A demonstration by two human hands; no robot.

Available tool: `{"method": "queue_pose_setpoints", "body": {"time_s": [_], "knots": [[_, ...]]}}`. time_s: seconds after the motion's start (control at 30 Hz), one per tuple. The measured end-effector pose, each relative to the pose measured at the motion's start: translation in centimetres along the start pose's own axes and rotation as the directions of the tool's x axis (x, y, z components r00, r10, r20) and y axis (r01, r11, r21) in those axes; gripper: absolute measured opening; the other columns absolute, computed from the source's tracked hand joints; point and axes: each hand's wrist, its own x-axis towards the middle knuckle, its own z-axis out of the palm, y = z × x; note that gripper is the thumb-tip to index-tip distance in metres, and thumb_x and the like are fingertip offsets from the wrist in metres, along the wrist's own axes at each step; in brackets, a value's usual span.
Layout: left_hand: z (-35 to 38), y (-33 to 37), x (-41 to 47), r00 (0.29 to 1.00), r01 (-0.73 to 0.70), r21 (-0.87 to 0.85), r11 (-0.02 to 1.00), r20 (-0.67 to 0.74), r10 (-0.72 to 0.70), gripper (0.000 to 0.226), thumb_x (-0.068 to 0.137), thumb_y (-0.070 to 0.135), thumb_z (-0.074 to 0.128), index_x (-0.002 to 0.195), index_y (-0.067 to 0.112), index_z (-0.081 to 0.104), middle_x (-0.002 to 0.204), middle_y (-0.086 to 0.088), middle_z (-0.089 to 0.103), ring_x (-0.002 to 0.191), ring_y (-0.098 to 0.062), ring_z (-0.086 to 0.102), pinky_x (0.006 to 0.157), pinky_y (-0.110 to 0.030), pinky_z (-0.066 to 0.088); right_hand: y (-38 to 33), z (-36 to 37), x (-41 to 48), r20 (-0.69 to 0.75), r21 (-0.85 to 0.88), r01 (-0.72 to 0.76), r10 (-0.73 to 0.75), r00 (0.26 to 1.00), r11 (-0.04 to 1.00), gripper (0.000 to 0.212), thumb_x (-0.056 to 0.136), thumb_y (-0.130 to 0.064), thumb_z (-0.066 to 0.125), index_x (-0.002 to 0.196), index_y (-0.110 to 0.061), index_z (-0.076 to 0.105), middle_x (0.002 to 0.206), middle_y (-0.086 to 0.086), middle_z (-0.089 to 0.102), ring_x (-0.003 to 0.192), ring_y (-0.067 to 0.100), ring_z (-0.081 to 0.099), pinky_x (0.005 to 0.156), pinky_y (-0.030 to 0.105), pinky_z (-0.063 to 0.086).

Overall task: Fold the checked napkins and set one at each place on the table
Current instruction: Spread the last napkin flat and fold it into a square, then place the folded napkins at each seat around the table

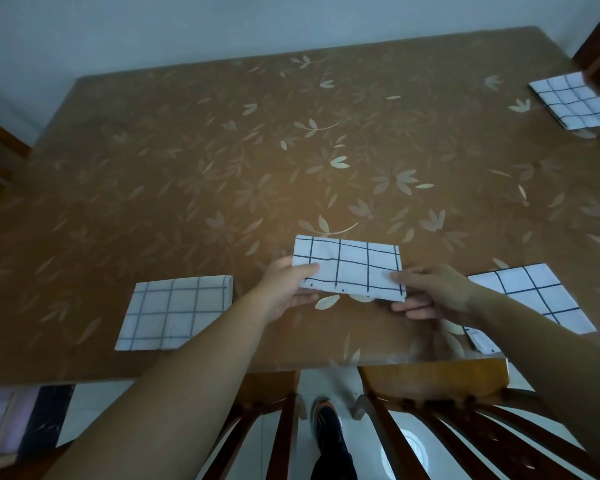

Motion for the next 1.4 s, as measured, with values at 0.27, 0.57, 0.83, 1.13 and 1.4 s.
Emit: {"method": "queue_pose_setpoints", "body": {"time_s": [0.27, 0.57, 0.83, 1.13, 1.4], "knots": [[-0.2, -1.0, -0.9, 0.992, -0.02, 0.26, 0.965, -0.116, 0.052, 0.011, 0.095, 0.02, 0.061, 0.101, 0.013, 0.068, 0.067, -0.001, 0.059, 0.048, -0.008, 0.048, 0.047, -0.018, 0.043, 0.2, -0.2, -0.8, -0.088, -0.046, -0.063, 0.059, 0.994, 0.997, 0.022, 0.088, -0.013, 0.069, 0.109, -0.007, 0.063, 0.079, 0.01, 0.072, 0.055, 0.011, 0.061, 0.049, 0.021, 0.05], [-1.8, 0.5, -7.1, 0.96, -0.172, 0.225, 0.959, -0.182, 0.215, 0.014, 0.096, 0.024, 0.06, 0.092, 0.014, 0.069, 0.06, 0.0, 0.053, 0.048, -0.011, 0.044, 0.046, -0.022, 0.038, -2.1, 2.4, -5.4, -0.151, -0.071, 0.197, -0.206, 0.967, 0.978, 0.013, 0.092, -0.011, 0.064, 0.1, -0.002, 0.068, 0.068, 0.01, 0.069, 0.049, 0.016, 0.053, 0.046, 0.023, 0.047], [-4.5, -0.3, -19.0, 0.921, -0.247, 0.19, 0.95, -0.26, 0.292, 0.028, 0.099, 0.031, 0.053, 0.084, 0.009, 0.061, 0.062, -0.003, 0.059, 0.048, -0.014, 0.047, 0.048, -0.025, 0.036, -3.1, 7.6, -14.5, -0.126, -0.107, 0.402, -0.413, 0.902, 0.909, 0.005, 0.091, -0.008, 0.063, 0.088, -0.006, 0.065, 0.062, 0.004, 0.059, 0.05, 0.017, 0.051, 0.048, 0.022, 0.046], [-14.3, -3.1, -30.2, 0.814, -0.316, 0.15, 0.937, -0.465, 0.349, 0.022, 0.097, 0.014, 0.057, 0.113, -0.001, 0.062, 0.096, -0.014, 0.072, 0.054, -0.008, 0.066, 0.045, -0.019, 0.044, -4.4, 18.9, -20.3, 0.094, -0.258, 0.539, -0.535, 0.84, 0.802, 0.012, 0.093, -0.013, 0.062, 0.093, -0.004, 0.07, 0.075, 0.012, 0.064, 0.049, 0.015, 0.049, 0.049, 0.026, 0.038], [-29.1, -9.1, -36.9, 0.716, -0.394, 0.07, 0.916, -0.601, 0.354, 0.02, 0.096, 0.018, 0.06, 0.11, 0.005, 0.067, 0.069, -0.001, 0.071, 0.051, -0.01, 0.059, 0.051, -0.023, 0.046, -5.1, 35.8, -22.5, 0.233, -0.319, 0.604, -0.557, 0.797, 0.73, 0.013, 0.092, -0.011, 0.062, 0.084, -0.005, 0.069, 0.075, 0.016, 0.07, 0.05, 0.017, 0.048, 0.051, 0.028, 0.039]]}}
